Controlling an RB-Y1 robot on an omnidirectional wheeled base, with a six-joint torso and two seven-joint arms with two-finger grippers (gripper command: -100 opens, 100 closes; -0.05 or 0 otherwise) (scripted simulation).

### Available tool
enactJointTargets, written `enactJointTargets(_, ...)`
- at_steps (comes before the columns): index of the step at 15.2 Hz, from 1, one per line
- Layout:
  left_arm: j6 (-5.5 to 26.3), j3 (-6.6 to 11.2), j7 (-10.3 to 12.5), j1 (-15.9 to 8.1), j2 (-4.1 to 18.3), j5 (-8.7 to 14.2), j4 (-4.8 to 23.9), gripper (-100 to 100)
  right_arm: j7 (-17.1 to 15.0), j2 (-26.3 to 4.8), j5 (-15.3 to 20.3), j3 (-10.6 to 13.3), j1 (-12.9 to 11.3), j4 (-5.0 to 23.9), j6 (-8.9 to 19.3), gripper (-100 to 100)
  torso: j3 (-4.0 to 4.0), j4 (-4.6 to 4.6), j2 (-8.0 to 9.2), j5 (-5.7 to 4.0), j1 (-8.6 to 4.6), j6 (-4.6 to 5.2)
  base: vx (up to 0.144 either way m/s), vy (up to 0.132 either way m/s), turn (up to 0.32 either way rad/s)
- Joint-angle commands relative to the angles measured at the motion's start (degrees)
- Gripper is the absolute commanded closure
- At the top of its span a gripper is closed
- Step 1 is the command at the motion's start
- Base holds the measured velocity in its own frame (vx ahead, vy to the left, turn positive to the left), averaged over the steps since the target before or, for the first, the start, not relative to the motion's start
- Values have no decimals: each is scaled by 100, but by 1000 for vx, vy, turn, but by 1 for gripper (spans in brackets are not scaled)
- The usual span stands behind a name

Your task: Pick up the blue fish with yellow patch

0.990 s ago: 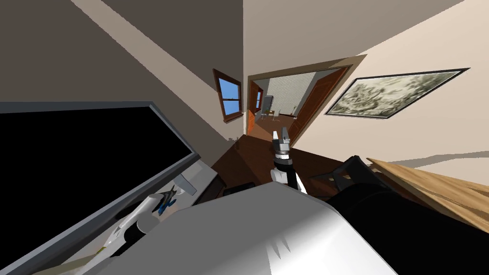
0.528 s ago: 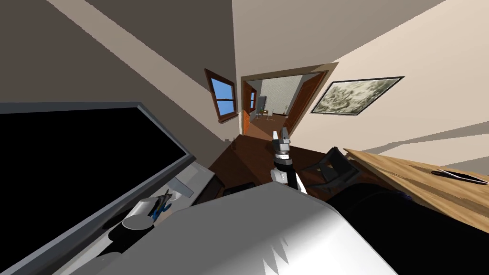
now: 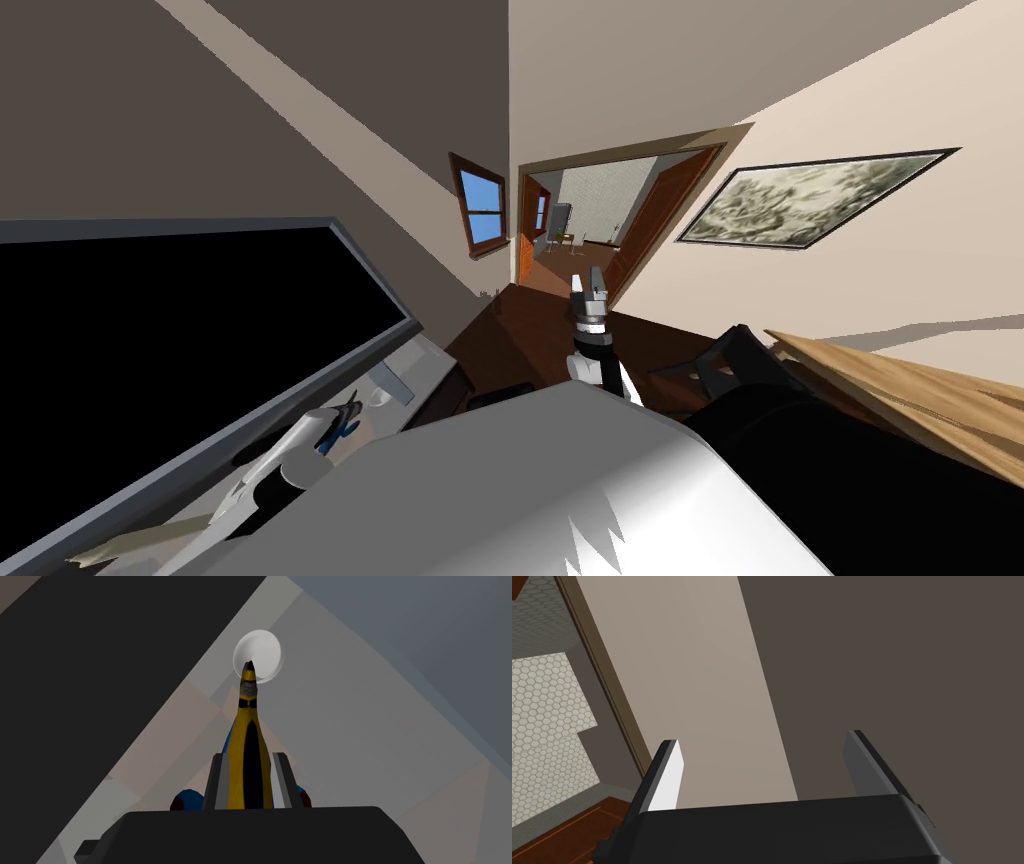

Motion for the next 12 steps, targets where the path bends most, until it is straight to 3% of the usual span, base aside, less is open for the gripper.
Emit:
enactJointTargets(1,97,-232,111,57,-72,19,-213,100,0,0,0,0,0,0,0,0,0,0,0,0,0,0,65,-1,159)
enactJointTargets(9,560,-1184,656,348,-462,-7,-1241,100,0,0,0,0,0,0,0,0,3,4,1,-9,-14,4,65,-10,198)
enactJointTargets(10,676,-1325,792,421,-560,-13,-1499,100,0,0,0,0,0,0,0,0,4,5,3,-9,-14,6,57,-6,196)
enactJointTargets(11,676,-1422,792,421,-560,-13,-1499,100,0,0,0,0,0,0,0,0,5,6,4,-10,-15,6,54,-10,185)
enactJointTargets(12,792,-1569,928,494,-658,-20,-1730,100,0,0,0,0,0,0,0,0,5,6,5,-11,-15,6,59,-9,237)
